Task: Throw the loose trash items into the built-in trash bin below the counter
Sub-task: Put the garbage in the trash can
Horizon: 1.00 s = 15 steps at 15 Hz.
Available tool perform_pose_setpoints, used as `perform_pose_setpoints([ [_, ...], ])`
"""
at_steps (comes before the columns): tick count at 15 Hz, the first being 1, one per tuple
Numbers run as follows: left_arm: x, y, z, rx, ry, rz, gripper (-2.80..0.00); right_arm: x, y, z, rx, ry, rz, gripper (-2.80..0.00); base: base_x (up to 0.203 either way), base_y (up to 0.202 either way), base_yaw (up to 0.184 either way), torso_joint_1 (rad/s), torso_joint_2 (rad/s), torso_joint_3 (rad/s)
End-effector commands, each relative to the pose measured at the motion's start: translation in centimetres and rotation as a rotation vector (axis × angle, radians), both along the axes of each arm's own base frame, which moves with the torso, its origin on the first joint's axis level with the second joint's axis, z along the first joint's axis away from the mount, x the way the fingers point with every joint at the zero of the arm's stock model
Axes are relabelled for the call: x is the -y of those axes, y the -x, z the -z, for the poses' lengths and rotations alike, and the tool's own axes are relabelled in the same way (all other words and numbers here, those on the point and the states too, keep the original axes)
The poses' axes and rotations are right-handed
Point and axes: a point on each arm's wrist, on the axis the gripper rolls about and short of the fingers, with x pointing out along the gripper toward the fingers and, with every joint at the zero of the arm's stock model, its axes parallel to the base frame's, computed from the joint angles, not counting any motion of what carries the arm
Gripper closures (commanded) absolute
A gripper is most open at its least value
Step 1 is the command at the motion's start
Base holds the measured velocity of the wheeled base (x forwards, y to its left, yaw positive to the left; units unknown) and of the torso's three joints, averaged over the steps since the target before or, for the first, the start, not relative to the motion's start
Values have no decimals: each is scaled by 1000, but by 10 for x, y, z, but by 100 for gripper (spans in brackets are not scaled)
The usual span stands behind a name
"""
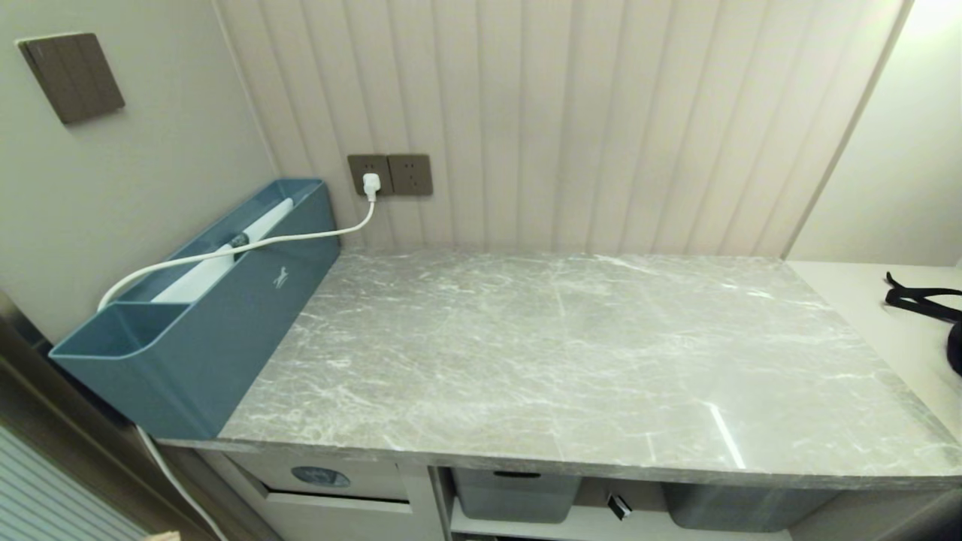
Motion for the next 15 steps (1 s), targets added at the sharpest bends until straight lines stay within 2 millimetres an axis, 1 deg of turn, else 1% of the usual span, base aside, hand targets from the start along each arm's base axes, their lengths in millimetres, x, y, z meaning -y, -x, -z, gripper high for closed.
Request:
perform_pose_setpoints([
  [1,0,0,1,-6,-1,0,0,0,0,0,-1,-16,6,0,0,0,0,-129,300,151],
  [4,0,0,0,-3,3,-1,0,1,0,0,0,-52,27,0,0,0,0,-143,323,162],
  [10,0,0,0,-2,5,-3,0,1,0,0,0,-52,27,0,0,0,0,-165,351,188],
  [15,0,0,0,-2,3,0,0,1,0,0,2,-60,35,0,0,0,0,-217,477,254],
])
